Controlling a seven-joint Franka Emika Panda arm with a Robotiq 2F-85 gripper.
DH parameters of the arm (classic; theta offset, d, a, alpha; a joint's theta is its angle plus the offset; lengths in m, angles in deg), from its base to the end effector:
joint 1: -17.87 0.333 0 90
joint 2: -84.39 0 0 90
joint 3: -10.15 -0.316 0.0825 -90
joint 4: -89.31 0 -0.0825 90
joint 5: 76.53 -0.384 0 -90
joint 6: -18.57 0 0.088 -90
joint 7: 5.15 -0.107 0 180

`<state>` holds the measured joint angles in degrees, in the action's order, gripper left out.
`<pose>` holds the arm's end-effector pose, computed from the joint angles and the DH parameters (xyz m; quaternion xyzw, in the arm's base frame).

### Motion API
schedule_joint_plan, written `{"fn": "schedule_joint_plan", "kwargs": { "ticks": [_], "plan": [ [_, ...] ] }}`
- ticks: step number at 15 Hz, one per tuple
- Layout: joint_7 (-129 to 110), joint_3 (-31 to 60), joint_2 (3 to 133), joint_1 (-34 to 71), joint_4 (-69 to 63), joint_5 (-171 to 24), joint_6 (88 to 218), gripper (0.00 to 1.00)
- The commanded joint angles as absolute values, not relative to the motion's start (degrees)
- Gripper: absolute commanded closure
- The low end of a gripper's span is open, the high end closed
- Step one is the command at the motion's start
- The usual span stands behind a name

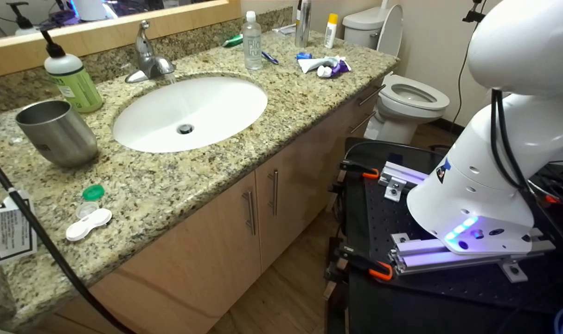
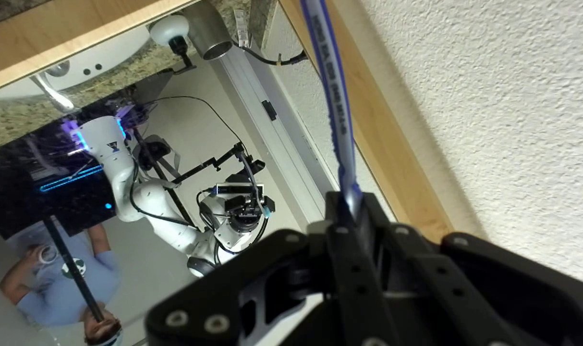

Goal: Place the toothbrush in the cup then put it back on the counter

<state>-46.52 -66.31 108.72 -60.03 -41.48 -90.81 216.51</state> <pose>0.5395 0.0372 0.5481 -0.7325 0.2903 -0.6102 0.0826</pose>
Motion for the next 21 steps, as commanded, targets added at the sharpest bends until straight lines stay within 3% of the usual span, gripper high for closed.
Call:
{"fn": "schedule_joint_plan", "kwargs": {
  "ticks": [1, 2, 11, 16, 17, 18, 21],
  "plan": [
    [-43.14, -66.75, 108.04, -59.76, -41.23, -94.01, 216.51, 0.9],
    [-42.97, -68.5, 109.66, -62.63, -41.52, -93.99, 216.35, 0.97],
    [-46.93, -96.54, 121.51, -90.2, -30.61, -98.66, 216.49, 0.97],
    [-49.38, -103.06, 128.75, -97.95, -27.69, -100.12, 217.29, 0.97],
    [-50.22, -102.88, 128.43, -97.82, -27.2, -101.12, 213.52, 0.97],
    [-48.15, -100.72, 124.83, -94.14, -29.73, -99.43, 215.4, 0.9],
    [-49.62, -101.11, 126.93, -95.61, -29.18, -100.09, 213.79, 0.9]
  ]
}}
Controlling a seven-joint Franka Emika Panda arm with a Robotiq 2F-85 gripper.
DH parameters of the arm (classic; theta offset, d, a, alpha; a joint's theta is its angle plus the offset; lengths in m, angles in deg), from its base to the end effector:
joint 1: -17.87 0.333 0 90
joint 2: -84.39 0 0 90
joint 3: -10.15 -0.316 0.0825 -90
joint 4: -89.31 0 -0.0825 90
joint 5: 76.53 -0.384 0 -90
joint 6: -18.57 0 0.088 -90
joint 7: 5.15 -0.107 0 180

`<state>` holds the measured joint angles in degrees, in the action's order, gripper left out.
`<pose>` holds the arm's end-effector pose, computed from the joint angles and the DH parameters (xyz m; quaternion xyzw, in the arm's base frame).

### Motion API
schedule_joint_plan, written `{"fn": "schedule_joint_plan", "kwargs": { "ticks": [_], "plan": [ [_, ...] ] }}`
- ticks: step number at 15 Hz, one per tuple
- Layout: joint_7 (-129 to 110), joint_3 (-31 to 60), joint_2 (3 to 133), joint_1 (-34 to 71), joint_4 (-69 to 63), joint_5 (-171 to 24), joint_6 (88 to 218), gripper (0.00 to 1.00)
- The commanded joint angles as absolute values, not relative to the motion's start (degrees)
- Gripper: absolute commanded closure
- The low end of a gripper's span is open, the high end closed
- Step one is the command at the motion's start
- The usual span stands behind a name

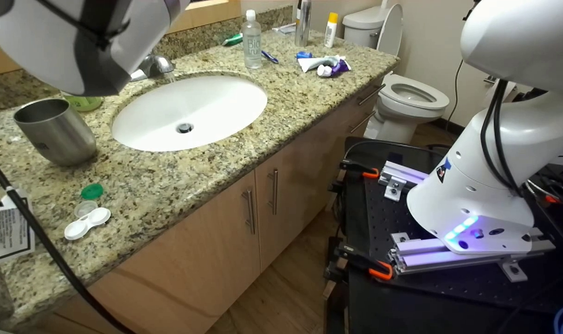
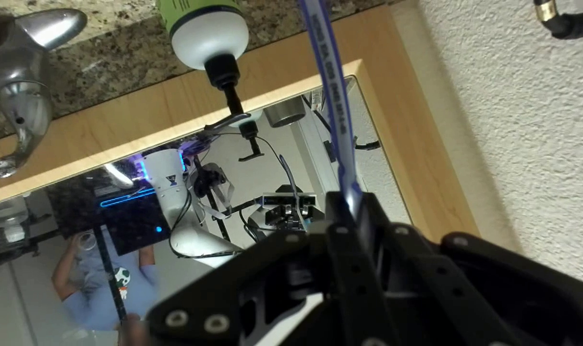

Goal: Place the toothbrush in the cup then put it back on the counter

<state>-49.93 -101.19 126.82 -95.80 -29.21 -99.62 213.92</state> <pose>0.6291 0.0512 0.4095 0.7630 -0.3073 0.5686 0.0043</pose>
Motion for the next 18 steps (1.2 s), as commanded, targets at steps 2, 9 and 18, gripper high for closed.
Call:
{"fn": "schedule_joint_plan", "kwargs": {
  "ticks": [2, 9, 18],
  "plan": [
    [-50.22, -101.17, 128.7, -95.83, -28.65, -100.83, 213.44, 0.97],
    [-52.7, -100.19, 143.79, -97.28, -19.68, -107.68, 216.71, 0.97],
    [-52.16, -101.75, 140.67, -96.85, -22.58, -106.67, 215.37, 0.97]
  ]
}}
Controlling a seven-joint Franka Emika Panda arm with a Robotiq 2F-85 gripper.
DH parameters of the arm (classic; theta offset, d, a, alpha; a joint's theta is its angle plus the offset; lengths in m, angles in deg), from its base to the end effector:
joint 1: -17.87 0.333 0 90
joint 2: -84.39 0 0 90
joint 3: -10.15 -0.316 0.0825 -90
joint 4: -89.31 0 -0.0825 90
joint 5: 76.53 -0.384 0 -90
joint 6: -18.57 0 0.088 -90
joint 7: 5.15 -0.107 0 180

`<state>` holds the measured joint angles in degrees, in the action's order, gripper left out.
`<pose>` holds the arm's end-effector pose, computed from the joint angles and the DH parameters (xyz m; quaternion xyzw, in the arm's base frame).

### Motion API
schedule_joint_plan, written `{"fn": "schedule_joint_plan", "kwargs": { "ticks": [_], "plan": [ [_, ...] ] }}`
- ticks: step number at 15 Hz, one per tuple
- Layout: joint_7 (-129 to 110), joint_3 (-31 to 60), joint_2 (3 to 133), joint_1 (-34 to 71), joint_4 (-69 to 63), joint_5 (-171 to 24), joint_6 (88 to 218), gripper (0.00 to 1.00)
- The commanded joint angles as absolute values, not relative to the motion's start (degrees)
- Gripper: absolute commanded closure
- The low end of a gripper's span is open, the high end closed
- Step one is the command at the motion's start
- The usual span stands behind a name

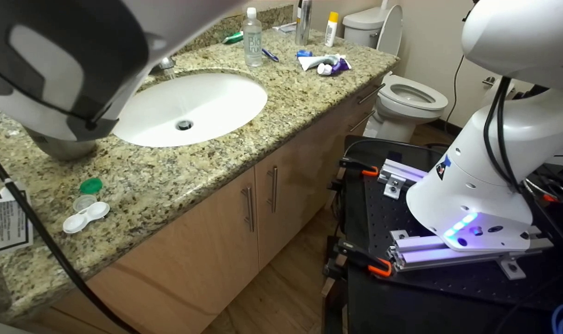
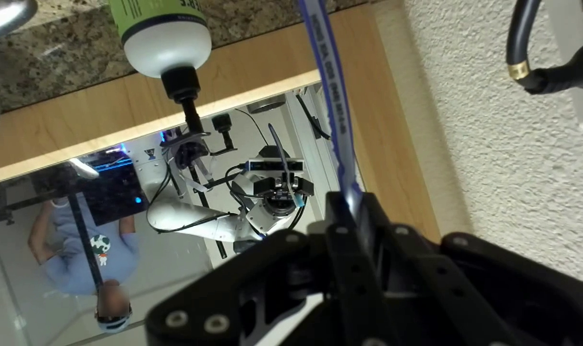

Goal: Place the toothbrush in the cup then put it back on the counter

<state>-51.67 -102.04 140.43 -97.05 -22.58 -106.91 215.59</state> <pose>0.6533 0.0841 0.3719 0.7434 -0.2800 0.6069 0.0270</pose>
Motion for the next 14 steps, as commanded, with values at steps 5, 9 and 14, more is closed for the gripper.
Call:
{"fn": "schedule_joint_plan", "kwargs": {
  "ticks": [5, 9, 14],
  "plan": [
    [-53.2, -103.22, 142.67, -97.66, -20.8, -107.28, 214.9, 0.97],
    [-53.06, -103.89, 142.72, -97.94, -20.46, -107.14, 214.77, 0.97],
    [-52.86, -102.79, 143.45, -97.02, -20.52, -107.38, 212.18, 0.97]
  ]
}}
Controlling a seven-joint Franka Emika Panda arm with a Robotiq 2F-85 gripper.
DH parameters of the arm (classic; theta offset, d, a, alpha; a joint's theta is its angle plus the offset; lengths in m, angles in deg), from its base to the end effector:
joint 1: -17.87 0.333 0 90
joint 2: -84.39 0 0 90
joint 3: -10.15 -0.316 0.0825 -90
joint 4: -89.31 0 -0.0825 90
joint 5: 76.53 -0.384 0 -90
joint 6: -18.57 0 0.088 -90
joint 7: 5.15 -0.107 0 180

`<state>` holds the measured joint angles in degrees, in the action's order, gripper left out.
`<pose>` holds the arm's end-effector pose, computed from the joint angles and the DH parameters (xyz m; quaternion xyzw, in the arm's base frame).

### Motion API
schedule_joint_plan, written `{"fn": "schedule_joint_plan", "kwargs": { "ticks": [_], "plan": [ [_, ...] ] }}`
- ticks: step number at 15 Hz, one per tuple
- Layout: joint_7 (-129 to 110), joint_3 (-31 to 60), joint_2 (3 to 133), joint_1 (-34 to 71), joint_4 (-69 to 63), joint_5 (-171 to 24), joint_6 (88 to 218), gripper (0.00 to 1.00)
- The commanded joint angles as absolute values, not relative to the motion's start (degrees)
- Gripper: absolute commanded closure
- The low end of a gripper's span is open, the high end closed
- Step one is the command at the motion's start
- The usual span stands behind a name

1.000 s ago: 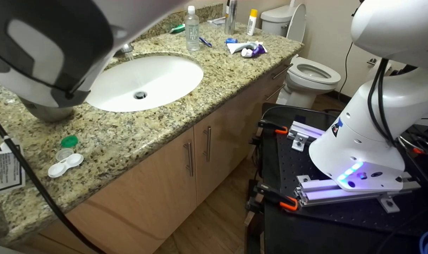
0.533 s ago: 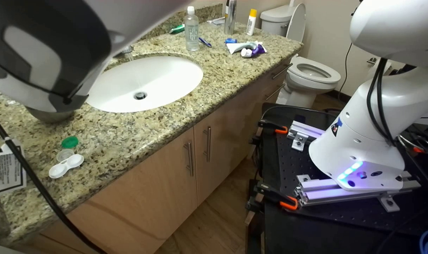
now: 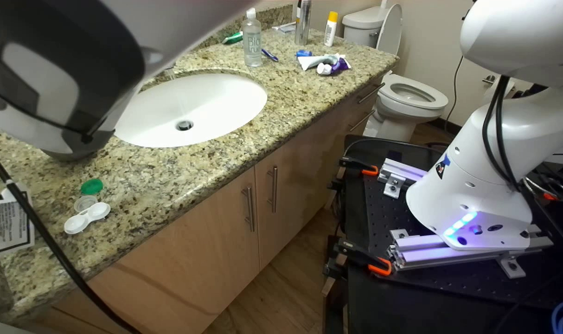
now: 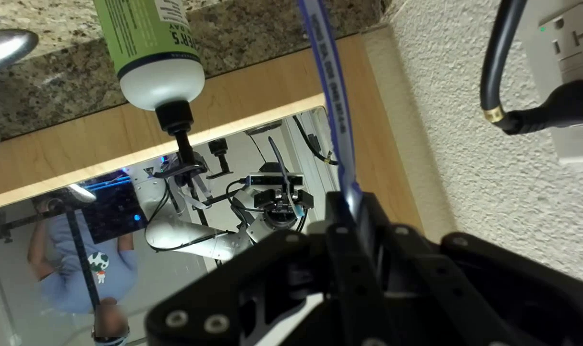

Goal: Place the toothbrush in the cup then put it back on the counter

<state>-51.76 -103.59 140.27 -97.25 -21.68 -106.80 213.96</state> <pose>0.6566 0.0954 0.3614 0.7554 -0.2815 0.5914 0.0208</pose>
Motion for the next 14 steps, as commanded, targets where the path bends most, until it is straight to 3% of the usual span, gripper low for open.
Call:
{"fn": "schedule_joint_plan", "kwargs": {
  "ticks": [1, 12, 13, 14],
  "plan": [
    [-52.77, -102.83, 143.31, -97.07, -20.4, -107.19, 211.48, 0.97],
    [-51.68, -101.38, 143.96, -96.17, -19.73, -106.51, 208.8, 0.97],
    [-51.62, -101.14, 144.15, -96.07, -19.74, -106.6, 208.28, 0.65],
    [-51.75, -100.62, 144.62, -95.81, -19.81, -106.8, 207.49, 0.64]
  ]
}}
